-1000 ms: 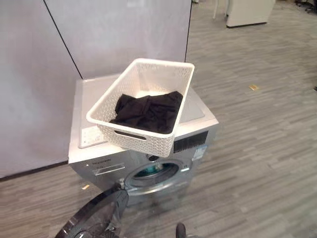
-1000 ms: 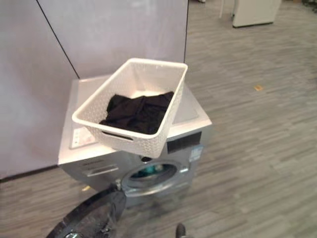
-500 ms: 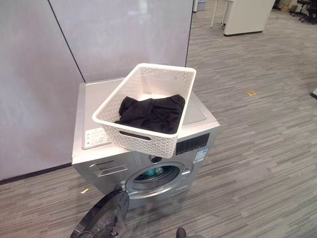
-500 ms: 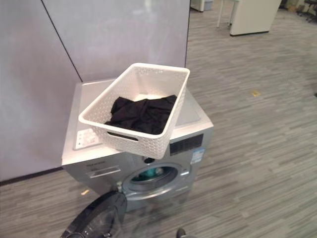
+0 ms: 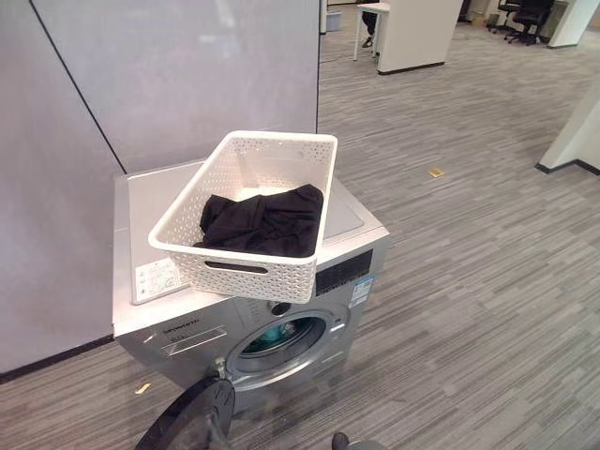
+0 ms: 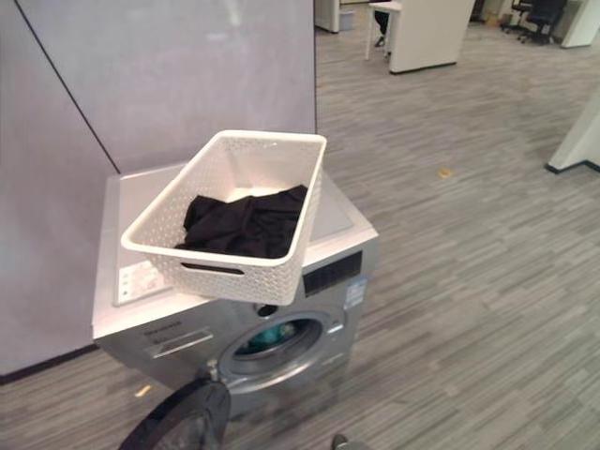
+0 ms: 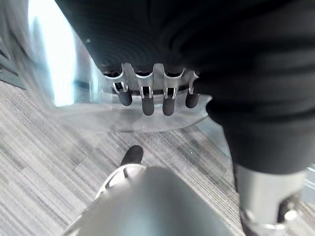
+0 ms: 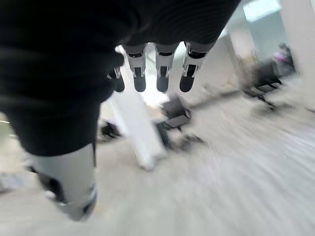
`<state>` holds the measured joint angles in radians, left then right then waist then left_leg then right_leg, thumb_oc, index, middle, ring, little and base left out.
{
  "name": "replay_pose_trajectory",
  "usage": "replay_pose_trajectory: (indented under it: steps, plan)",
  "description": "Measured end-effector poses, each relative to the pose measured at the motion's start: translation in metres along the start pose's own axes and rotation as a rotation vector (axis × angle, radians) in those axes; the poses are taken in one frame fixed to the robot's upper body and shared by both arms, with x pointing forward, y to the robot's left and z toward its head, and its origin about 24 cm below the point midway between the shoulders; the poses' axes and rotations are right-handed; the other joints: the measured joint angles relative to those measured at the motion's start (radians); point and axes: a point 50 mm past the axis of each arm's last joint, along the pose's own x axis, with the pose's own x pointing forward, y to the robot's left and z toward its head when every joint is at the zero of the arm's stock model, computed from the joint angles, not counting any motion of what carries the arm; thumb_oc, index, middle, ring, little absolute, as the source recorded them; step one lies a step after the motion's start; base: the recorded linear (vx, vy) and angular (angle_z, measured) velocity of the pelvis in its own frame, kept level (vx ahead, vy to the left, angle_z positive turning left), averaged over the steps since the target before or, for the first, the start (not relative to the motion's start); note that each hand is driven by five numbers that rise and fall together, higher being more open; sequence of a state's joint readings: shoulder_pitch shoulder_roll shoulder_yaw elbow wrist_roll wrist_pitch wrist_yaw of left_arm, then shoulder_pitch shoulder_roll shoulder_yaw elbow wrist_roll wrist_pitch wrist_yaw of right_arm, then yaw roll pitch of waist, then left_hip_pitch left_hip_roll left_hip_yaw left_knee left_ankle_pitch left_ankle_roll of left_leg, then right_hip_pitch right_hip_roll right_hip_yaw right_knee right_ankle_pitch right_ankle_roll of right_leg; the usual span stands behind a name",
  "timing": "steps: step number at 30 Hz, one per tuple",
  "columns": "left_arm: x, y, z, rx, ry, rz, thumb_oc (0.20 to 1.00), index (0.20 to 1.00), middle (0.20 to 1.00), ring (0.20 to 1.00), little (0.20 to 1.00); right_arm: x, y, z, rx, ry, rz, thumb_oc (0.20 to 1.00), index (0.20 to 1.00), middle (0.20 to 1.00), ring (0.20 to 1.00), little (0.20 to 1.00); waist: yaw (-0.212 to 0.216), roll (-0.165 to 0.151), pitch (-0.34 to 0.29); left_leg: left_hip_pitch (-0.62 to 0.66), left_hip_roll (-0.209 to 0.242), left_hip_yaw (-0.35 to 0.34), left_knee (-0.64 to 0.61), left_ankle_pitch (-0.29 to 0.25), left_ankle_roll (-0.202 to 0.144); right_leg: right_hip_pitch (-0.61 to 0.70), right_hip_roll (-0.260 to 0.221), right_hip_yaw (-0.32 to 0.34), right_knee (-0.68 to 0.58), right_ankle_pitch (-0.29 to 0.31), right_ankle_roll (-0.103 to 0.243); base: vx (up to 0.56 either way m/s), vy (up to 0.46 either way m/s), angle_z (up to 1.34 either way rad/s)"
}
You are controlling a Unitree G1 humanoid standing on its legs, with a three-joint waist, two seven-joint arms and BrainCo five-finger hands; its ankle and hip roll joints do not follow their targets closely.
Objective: Grab the laundry basket,head to the washer,open it,put in the laundry and shut it.
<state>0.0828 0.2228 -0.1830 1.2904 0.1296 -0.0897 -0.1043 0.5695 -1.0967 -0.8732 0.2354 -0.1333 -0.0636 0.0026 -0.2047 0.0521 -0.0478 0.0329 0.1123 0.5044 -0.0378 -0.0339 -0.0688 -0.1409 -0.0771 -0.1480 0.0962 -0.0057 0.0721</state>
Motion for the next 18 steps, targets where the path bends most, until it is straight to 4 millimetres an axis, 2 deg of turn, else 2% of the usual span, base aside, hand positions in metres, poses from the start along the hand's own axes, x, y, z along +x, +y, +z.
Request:
replay_pose_trajectory:
  steps: [1, 3, 5, 6, 7, 8, 9, 10, 11, 13, 15, 16, 17, 18]
  plan:
    - [0.001, -0.003, 0.003, 0.014, -0.01, -0.008, 1.0, 1.0, 1.0, 1.0, 1.0, 0.007, -0.018, 0.033, 0.01, -0.145, -0.082, 1.0, 1.0, 1.0, 1.0, 1.0, 0.002, 0.006, -0.004, 0.0, -0.001, -0.003, -0.001, 0.001, 0.0, 0.001, -0.001, -0.002, 0.0, 0.0, 0.001, 0.01, 0.02, 0.08]
    - [0.002, -0.005, 0.01, 0.028, -0.031, -0.018, 1.0, 1.0, 1.0, 1.0, 1.0, 0.015, -0.039, 0.08, 0.041, -0.355, -0.165, 1.0, 1.0, 1.0, 1.0, 1.0, 0.044, 0.0, -0.009, -0.001, -0.001, -0.01, -0.002, 0.002, -0.002, 0.004, -0.003, -0.013, -0.002, -0.001, 0.001, 0.01, 0.012, 0.1]
    - [0.004, -0.012, 0.017, 0.077, -0.036, -0.042, 1.0, 1.0, 1.0, 1.0, 1.0, 0.029, -0.055, 0.131, 0.107, -0.551, -0.205, 1.0, 1.0, 1.0, 1.0, 1.0, 0.06, -0.007, -0.013, -0.005, -0.002, -0.027, 0.0, 0.009, 0.003, 0.01, -0.006, -0.028, -0.002, 0.0, 0.003, -0.01, 0.003, 0.26]
    - [0.003, -0.011, 0.015, 0.082, -0.031, -0.043, 1.0, 1.0, 1.0, 1.0, 1.0, 0.031, -0.058, 0.143, 0.095, -0.6, -0.199, 1.0, 1.0, 1.0, 1.0, 1.0, 0.082, -0.014, -0.015, -0.008, -0.003, -0.036, -0.002, 0.017, 0.006, 0.015, -0.009, -0.044, -0.003, -0.002, 0.004, 0.0, 0.005, 0.36]
    - [0.004, -0.009, 0.02, 0.089, -0.047, -0.036, 1.0, 1.0, 1.0, 1.0, 1.0, 0.034, -0.058, 0.155, 0.073, -0.638, -0.175, 1.0, 1.0, 1.0, 1.0, 1.0, 0.087, -0.02, -0.018, -0.012, -0.002, -0.039, 0.0, 0.018, 0.006, 0.014, -0.008, -0.048, -0.006, -0.002, 0.004, 0.01, 0.013, 0.31]
    - [0.004, -0.007, 0.021, 0.091, -0.045, -0.032, 1.0, 1.0, 1.0, 1.0, 1.0, 0.038, -0.063, 0.181, 0.001, -0.712, -0.131, 1.0, 1.0, 1.0, 1.0, 1.0, 0.133, -0.028, -0.019, -0.018, -0.002, -0.055, 0.0, 0.021, 0.007, 0.017, -0.009, -0.057, -0.011, 0.0, 0.003, -0.01, 0.004, 0.19]
    - [0.004, -0.007, 0.018, 0.088, -0.034, -0.03, 1.0, 1.0, 1.0, 1.0, 1.0, 0.041, -0.065, 0.193, -0.005, -0.74, -0.123, 1.0, 1.0, 1.0, 1.0, 1.0, 0.154, -0.034, -0.019, -0.019, -0.001, -0.059, 0.0, 0.021, 0.007, 0.021, -0.01, -0.062, -0.013, 0.0, 0.003, 0.01, 0.013, 0.16]
    - [0.005, -0.003, 0.026, 0.102, -0.047, -0.022, 1.0, 1.0, 1.0, 1.0, 1.0, 0.046, -0.067, 0.207, -0.01, -0.767, -0.105, 1.0, 1.0, 1.0, 1.0, 1.0, 0.18, -0.045, -0.023, -0.021, 0.0, -0.059, 0.002, 0.024, 0.007, 0.021, -0.008, -0.064, -0.015, 0.003, 0.002, -0.01, 0.0, 0.2]
    - [0.004, -0.001, 0.023, 0.102, -0.032, -0.017, 1.0, 1.0, 1.0, 1.0, 1.0, 0.051, -0.067, 0.216, -0.019, -0.78, -0.086, 1.0, 1.0, 1.0, 1.0, 1.0, 0.202, -0.057, -0.023, -0.025, -0.001, -0.072, 0.001, 0.026, 0.007, 0.027, -0.011, -0.083, -0.019, 0.002, 0.003, 0.01, -0.001, 0.32]
    - [0.004, 0.007, 0.026, 0.093, -0.038, 0.003, 1.0, 1.0, 1.0, 1.0, 1.0, 0.061, -0.062, 0.236, -0.089, -0.791, -0.014, 1.0, 1.0, 1.0, 1.0, 1.0, 0.237, -0.091, -0.019, -0.037, 0.0, -0.098, 0.0, 0.033, 0.006, 0.034, -0.012, -0.109, -0.032, 0.005, 0.003, 0.0, -0.005, 0.39]
    - [0.003, 0.016, 0.026, 0.074, -0.035, 0.024, 1.0, 1.0, 1.0, 1.0, 1.0, 0.071, -0.057, 0.249, -0.171, -0.779, 0.044, 1.0, 1.0, 1.0, 1.0, 1.0, 0.248, -0.119, -0.017, -0.042, 0.0, -0.114, -0.001, 0.047, 0.012, 0.036, -0.013, -0.126, -0.039, 0.011, -0.003, 0.0, -0.002, 0.3]
    - [0.002, 0.018, 0.016, 0.06, -0.004, 0.031, 1.0, 1.0, 1.0, 1.0, 1.0, 0.076, -0.057, 0.271, -0.19, -0.806, 0.056, 1.0, 1.0, 1.0, 1.0, 1.0, 0.242, -0.138, -0.014, -0.054, -0.002, -0.121, -0.002, 0.048, 0.014, 0.037, -0.015, -0.136, -0.042, 0.012, -0.004, 0.0, -0.002, 0.25]
    - [0.002, 0.021, 0.022, 0.061, -0.015, 0.037, 1.0, 1.0, 1.0, 1.0, 1.0, 0.077, -0.058, 0.277, -0.234, -0.803, 0.069, 1.0, 1.0, 1.0, 1.0, 1.0, 0.238, -0.141, -0.013, -0.055, -0.003, -0.128, -0.001, 0.048, 0.014, 0.036, -0.016, -0.14, -0.048, 0.013, -0.002, 0.0, -0.002, 0.22]
    - [0.002, 0.02, 0.016, 0.057, 0.003, 0.034, 1.0, 1.0, 1.0, 1.0, 1.0, 0.076, -0.061, 0.288, -0.26, -0.82, 0.079, 1.0, 1.0, 1.0, 1.0, 1.0, 0.243, -0.145, -0.012, -0.058, -0.005, -0.138, -0.003, 0.05, 0.017, 0.038, -0.019, -0.148, -0.05, 0.013, -0.002, 0.0, 0.002, 0.19]
